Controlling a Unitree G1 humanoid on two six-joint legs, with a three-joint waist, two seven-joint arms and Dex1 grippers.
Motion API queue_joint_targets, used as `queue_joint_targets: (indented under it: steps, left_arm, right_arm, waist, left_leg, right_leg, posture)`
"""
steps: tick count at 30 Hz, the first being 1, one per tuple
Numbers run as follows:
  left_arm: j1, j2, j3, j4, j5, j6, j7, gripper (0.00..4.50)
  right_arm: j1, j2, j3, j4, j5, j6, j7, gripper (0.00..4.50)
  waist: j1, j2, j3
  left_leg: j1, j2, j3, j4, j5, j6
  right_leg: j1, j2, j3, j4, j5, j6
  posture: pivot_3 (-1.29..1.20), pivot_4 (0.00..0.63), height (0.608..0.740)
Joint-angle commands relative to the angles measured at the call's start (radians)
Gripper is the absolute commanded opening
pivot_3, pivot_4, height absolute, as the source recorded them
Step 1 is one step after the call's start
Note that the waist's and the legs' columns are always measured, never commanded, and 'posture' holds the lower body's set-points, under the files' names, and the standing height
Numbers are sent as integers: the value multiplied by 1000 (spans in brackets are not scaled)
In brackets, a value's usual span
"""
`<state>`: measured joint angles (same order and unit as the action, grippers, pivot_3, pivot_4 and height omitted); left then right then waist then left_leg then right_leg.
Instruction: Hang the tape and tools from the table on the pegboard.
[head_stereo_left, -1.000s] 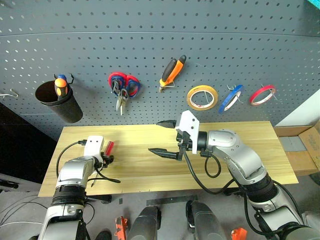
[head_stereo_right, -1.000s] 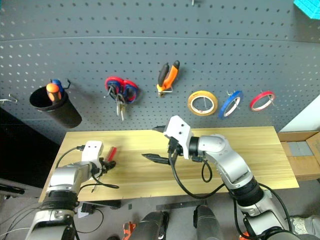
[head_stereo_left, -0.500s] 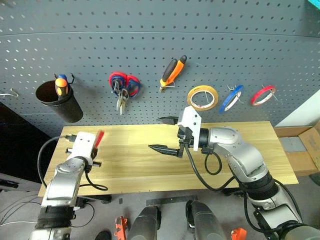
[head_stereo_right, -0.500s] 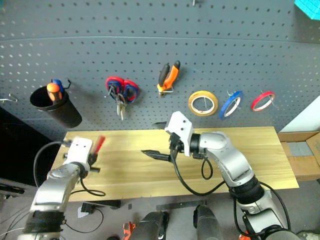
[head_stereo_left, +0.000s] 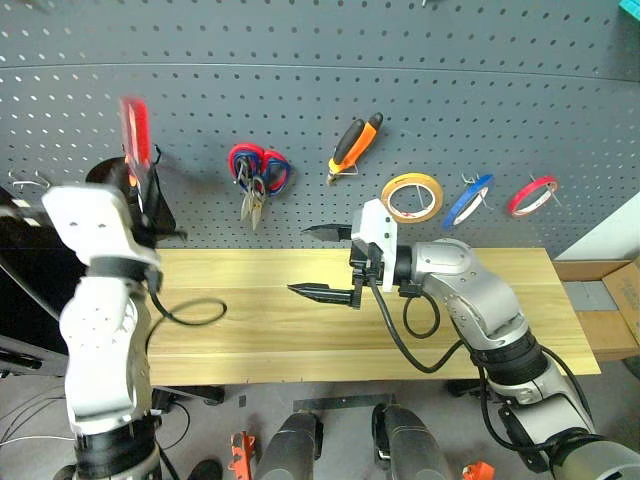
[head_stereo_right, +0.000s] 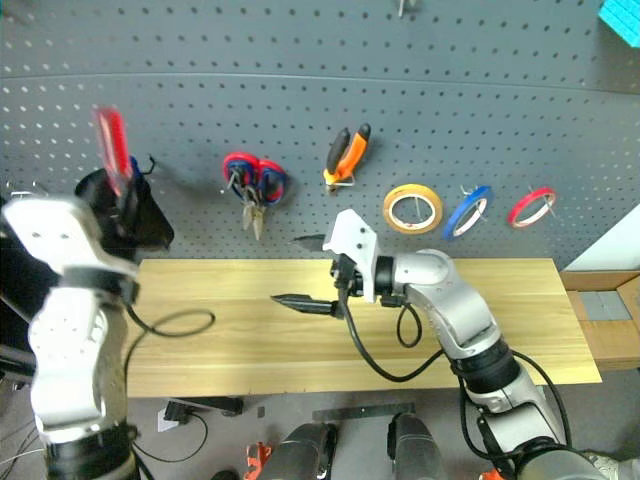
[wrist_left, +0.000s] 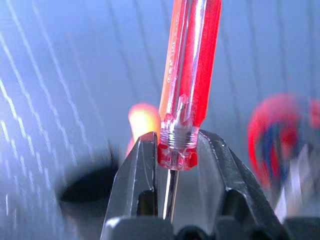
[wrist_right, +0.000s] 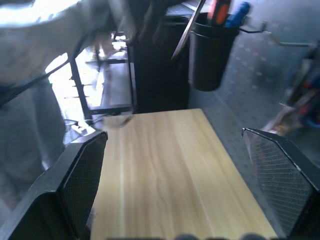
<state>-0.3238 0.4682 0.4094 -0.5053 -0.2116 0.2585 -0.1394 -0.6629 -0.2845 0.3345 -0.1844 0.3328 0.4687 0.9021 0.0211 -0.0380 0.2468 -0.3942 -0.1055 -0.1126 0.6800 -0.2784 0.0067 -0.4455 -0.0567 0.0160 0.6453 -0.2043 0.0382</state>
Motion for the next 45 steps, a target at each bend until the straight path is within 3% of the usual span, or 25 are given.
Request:
queue_joint_targets:
  steps: [1, 8, 15, 33, 45]
  left_arm:
    - [-110, 62, 73, -59, -93, 77, 2, 746]
    - [-215, 156, 167, 39, -143, 121, 3, 746]
    - [-149, 128, 180, 125, -99, 31, 16, 746]
    - [-153, 79, 112, 406, -76, -197, -30, 746]
    - [-176, 107, 120, 372, -190, -143, -118, 746]
  right_arm:
    - [-21, 1, -13, -5, -2, -33, 13, 4500]
    - [-42, 31, -31, -11, 8, -38, -13, 4500]
    - [-143, 131, -121, -20, 42, -24, -120, 4500]
    - [-146, 115, -103, -46, 33, -15, -121, 4500]
    - [-136, 96, -87, -47, 22, -19, -118, 4500]
  waist:
    - [1, 0, 0]
    - [-2, 0, 0]
    - [0, -5, -5]
    - [1, -8, -21]
    - [3, -8, -24]
  left_leg:
    - [0, 0, 0, 0, 0, 0]
    - [0, 2, 2, 0, 0, 0]
    - [0, 2, 3, -1, 1, -1]
    - [-2, 3, 4, 0, 1, -2]
    - [-2, 3, 3, 0, 1, -2]
  right_leg:
    - [0, 0, 0, 0, 0, 0]
    - [-2, 1, 0, 1, 0, 0]
    - [-3, 1, 0, 1, 1, -1]
    - [-5, 1, -2, 1, 1, -1]
    - [-5, 1, -2, 1, 1, -1]
  posture:
    - [77, 188, 740]
    - [83, 179, 740]
    - [75, 171, 740]
    - [48, 169, 740]
    - [42, 168, 740]
